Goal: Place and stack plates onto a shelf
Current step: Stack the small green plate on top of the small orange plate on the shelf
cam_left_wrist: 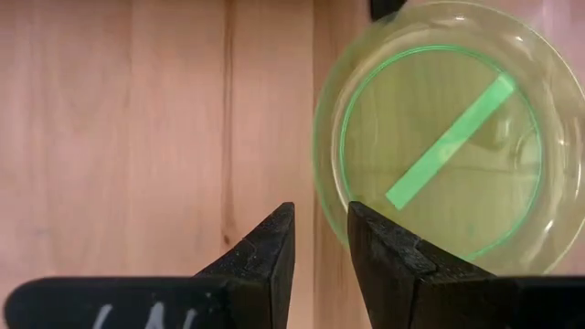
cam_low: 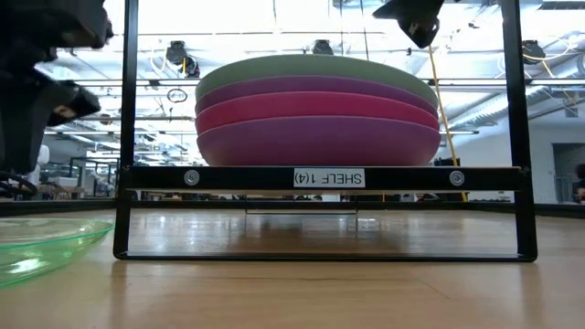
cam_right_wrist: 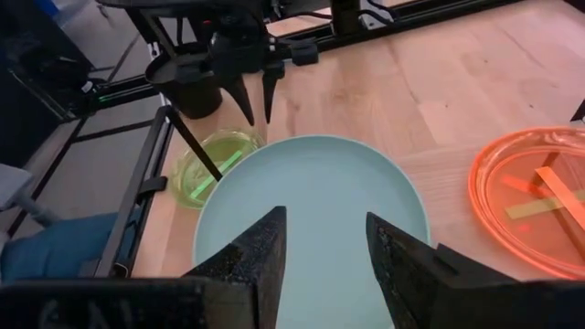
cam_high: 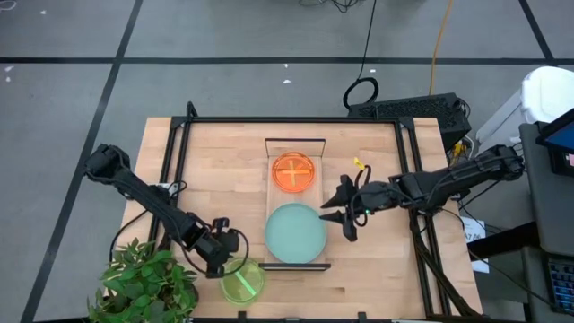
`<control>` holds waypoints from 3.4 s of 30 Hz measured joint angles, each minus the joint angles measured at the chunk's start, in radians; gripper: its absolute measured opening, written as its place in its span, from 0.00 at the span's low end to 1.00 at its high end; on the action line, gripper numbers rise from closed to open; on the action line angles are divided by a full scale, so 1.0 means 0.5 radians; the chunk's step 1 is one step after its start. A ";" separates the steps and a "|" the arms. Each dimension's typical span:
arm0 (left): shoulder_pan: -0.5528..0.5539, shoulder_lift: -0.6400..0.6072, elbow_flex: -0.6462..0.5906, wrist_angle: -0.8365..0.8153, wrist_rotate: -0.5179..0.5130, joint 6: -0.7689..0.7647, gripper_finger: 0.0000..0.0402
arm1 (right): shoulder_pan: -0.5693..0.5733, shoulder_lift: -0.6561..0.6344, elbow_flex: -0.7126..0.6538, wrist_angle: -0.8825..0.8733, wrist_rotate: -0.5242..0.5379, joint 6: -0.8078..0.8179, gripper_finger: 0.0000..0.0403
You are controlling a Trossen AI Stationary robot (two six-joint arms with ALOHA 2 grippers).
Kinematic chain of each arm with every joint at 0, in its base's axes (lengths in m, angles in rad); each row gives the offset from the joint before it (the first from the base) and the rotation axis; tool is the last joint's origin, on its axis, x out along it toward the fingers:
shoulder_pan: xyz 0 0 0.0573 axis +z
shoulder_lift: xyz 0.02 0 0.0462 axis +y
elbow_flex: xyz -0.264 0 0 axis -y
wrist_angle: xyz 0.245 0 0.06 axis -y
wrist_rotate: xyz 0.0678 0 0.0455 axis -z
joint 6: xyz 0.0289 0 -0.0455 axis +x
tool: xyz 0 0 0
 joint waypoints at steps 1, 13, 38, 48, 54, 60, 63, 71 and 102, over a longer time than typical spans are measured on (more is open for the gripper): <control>0.000 -0.001 -0.030 0.039 0.002 -0.039 0.27 | 0.000 0.000 0.000 -0.001 0.001 0.000 0.34; 0.000 -0.001 -0.302 0.418 0.047 -0.279 0.27 | -0.001 -0.001 0.000 -0.002 0.001 0.000 0.34; 0.041 -0.044 -0.500 0.641 0.164 -0.462 0.27 | -0.001 -0.001 0.000 -0.002 0.000 0.001 0.34; 0.046 -0.137 -0.501 0.648 0.136 -0.600 0.27 | -0.001 0.000 0.000 -0.002 0.000 0.002 0.34; -0.011 -0.137 -0.501 0.673 0.132 -0.707 0.27 | -0.001 0.000 0.000 -0.003 0.000 0.002 0.34; -0.086 -0.098 -0.501 0.783 0.121 -0.757 0.27 | -0.001 0.000 0.000 -0.003 0.000 0.009 0.34; -0.118 -0.059 -0.501 0.815 0.112 -0.756 0.27 | -0.001 0.000 0.000 -0.003 0.000 0.009 0.34; -0.142 -0.036 -0.501 0.822 0.015 -0.832 0.27 | -0.001 0.000 0.000 -0.003 -0.001 0.010 0.34; -0.137 0.121 -0.500 0.958 0.016 -0.837 0.15 | -0.001 0.001 0.000 -0.003 -0.001 0.009 0.34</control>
